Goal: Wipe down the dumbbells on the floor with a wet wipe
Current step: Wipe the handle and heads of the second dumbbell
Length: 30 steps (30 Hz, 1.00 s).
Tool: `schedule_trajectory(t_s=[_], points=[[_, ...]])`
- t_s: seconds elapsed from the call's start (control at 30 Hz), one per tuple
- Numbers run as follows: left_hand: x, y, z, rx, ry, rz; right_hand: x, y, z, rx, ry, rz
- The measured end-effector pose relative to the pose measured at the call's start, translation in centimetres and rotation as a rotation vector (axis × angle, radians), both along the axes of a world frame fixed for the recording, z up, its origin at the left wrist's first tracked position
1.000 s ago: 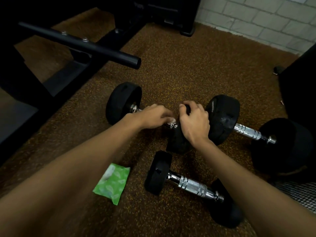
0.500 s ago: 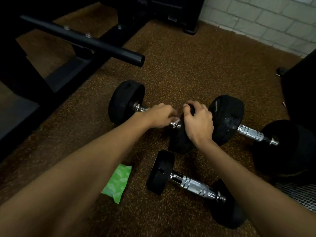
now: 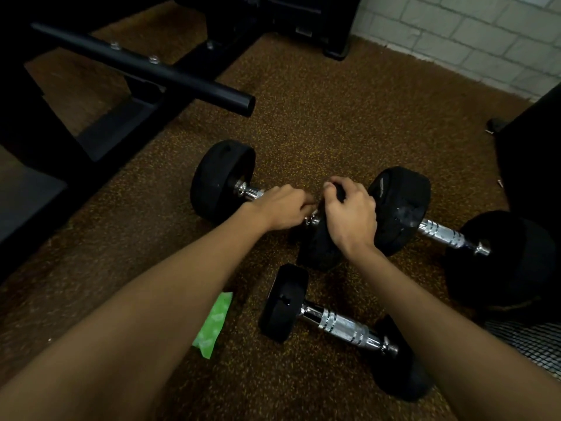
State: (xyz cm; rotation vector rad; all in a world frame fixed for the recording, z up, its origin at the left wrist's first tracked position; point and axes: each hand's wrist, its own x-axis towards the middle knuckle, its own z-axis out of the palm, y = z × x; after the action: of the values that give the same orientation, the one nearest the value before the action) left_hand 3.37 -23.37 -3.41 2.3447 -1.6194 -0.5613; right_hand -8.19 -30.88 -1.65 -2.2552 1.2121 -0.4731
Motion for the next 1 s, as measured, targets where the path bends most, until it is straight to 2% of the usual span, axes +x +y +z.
schedule_trajectory(t_s=[0.13,0.23,0.4,0.47,0.53,0.63,0.7,0.87,1.0], points=[[0.9,3.5,-0.7,-0.256,0.1,-0.166,-0.2,0.3,-0.1,-0.02,-0.017,0.001],[1.1,3.6,-1.0,-0.316,0.091,-0.134,-0.3,0.5,-0.1,-0.027,-0.018,0.002],[0.7,-0.6,-0.2,0.027,0.042,0.126,-0.1,0.2,-0.2,-0.013,-0.021,0.0],[0.3,-1.5,0.1,0.096,0.01,0.165,0.1,-0.2,-0.2,-0.002,-0.02,-0.005],[-0.3,-0.6,-0.2,0.008,-0.024,0.118,0.2,-0.3,-0.1,0.01,-0.017,-0.007],[-0.6,2.7,-2.2,-0.365,-0.11,-0.087,0.2,-0.4,-0.1,0.019,-0.03,-0.013],[-0.4,4.3,-3.7,-0.438,-0.161,-0.176,0.2,-0.4,-0.2,0.016,-0.038,-0.015],[-0.7,4.3,-4.1,-0.447,-0.186,-0.146,0.1,-0.2,-0.3,0.003,-0.04,-0.013],[-0.4,1.6,-2.1,-0.238,-0.207,-0.061,0.2,-0.3,-0.2,0.027,-0.035,-0.011]])
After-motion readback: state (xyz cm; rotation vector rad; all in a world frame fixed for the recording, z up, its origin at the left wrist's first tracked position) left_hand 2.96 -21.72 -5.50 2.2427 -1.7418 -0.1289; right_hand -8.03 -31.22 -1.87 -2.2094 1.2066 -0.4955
